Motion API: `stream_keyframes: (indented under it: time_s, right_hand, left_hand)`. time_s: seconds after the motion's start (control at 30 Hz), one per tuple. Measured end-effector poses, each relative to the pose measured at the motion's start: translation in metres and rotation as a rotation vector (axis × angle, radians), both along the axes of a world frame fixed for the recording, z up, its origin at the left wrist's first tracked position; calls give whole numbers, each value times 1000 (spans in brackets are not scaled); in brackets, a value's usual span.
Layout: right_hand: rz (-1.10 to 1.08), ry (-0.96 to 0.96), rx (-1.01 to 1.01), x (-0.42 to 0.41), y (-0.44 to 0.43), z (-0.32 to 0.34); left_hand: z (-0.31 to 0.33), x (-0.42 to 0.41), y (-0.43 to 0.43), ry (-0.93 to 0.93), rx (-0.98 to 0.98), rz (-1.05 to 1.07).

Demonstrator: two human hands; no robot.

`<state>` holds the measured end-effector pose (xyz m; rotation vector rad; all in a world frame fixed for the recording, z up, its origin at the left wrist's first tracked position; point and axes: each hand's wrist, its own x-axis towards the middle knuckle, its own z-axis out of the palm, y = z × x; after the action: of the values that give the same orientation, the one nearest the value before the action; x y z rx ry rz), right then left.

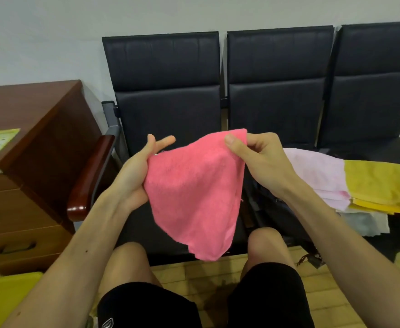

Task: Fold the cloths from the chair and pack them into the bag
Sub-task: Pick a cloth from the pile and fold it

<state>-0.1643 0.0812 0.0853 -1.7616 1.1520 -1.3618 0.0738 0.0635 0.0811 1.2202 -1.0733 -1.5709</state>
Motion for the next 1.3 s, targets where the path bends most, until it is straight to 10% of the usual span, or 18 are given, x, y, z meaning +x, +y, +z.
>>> stream_keyframes:
  time_s: [0.43,0.6,0.83,1.3]
  right_hand:
    - [-127,-546,399,-7,-5,-4]
    - [40,-208,239,-27,0,14]
    - [-128,391,165,-38,-4,18]
    - [-531,515,-131,-17,12,-19]
  left_hand:
    - [-14,-13,-9,-156,-499,105]
    - [-1,-5,-12,171,74,-86]
    - [-10,1,-22,-394,-361,46]
    - [-6,-7,-11,-786,-645,69]
